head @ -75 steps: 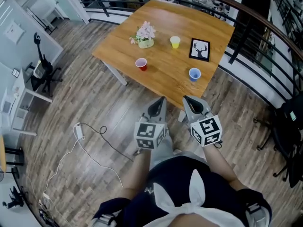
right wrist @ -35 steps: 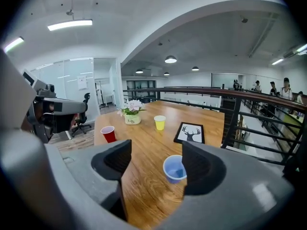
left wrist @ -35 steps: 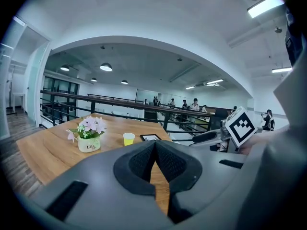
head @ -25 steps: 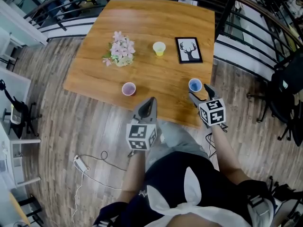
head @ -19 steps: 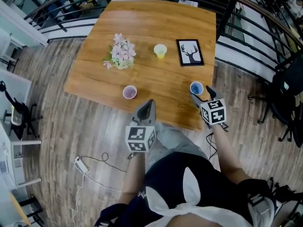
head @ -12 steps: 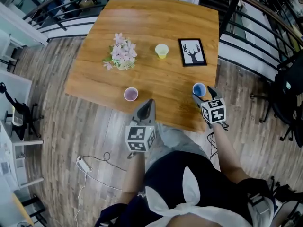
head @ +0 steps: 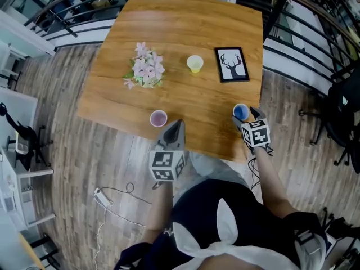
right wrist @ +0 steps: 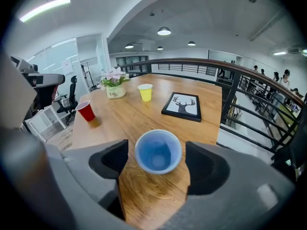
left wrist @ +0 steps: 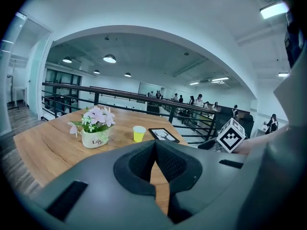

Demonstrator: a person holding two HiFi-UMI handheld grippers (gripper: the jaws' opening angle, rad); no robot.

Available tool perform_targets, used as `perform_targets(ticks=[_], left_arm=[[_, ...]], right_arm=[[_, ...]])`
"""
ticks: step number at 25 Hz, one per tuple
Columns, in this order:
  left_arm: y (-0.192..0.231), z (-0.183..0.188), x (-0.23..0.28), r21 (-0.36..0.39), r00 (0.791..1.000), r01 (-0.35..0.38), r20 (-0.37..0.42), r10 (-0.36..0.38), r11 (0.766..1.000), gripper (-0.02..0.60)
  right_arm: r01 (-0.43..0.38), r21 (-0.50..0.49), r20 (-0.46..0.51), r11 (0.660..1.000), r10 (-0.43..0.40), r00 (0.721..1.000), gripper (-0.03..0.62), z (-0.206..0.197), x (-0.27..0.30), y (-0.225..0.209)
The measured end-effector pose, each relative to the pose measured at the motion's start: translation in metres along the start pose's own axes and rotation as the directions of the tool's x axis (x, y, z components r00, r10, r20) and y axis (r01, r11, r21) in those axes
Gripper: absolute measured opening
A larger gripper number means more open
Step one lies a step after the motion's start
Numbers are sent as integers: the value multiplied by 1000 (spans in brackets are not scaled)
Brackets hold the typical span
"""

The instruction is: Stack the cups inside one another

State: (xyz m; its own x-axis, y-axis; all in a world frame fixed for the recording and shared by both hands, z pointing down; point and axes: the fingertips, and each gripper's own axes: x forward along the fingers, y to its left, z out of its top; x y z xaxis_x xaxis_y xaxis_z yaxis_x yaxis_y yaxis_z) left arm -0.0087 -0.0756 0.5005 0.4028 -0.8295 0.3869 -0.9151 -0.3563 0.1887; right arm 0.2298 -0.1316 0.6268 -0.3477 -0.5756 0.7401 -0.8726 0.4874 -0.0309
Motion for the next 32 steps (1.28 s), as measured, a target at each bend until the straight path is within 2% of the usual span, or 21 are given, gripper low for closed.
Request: perform_targets(ticks=[8,11,16,24,32], left_arm=[[9,-1,10,-4,1000,11,-25,-11,1000,17],[11,2,12,-8,1000,15,-13,-15,1000,17],[14,1,11,-18,1000,14,-18,-14,1000,17],[24,-1,3,-34,1000,-12,-12,12,999,17],[26,2,-2,-35,999,-32,-8,31,999,17]], right_arm=[[-6,27,-60,1000,8,998,368,-9,9,-2],[-3,14,-72,1000,4,997,319,-10,8,-2],[-5,9,-83,1000,5,997,318,-10,7,-1],[0,-19,-36,1000,0,999,316,8,1,-1],[-19,-56,45,998,21,999,316,45,-22,5]])
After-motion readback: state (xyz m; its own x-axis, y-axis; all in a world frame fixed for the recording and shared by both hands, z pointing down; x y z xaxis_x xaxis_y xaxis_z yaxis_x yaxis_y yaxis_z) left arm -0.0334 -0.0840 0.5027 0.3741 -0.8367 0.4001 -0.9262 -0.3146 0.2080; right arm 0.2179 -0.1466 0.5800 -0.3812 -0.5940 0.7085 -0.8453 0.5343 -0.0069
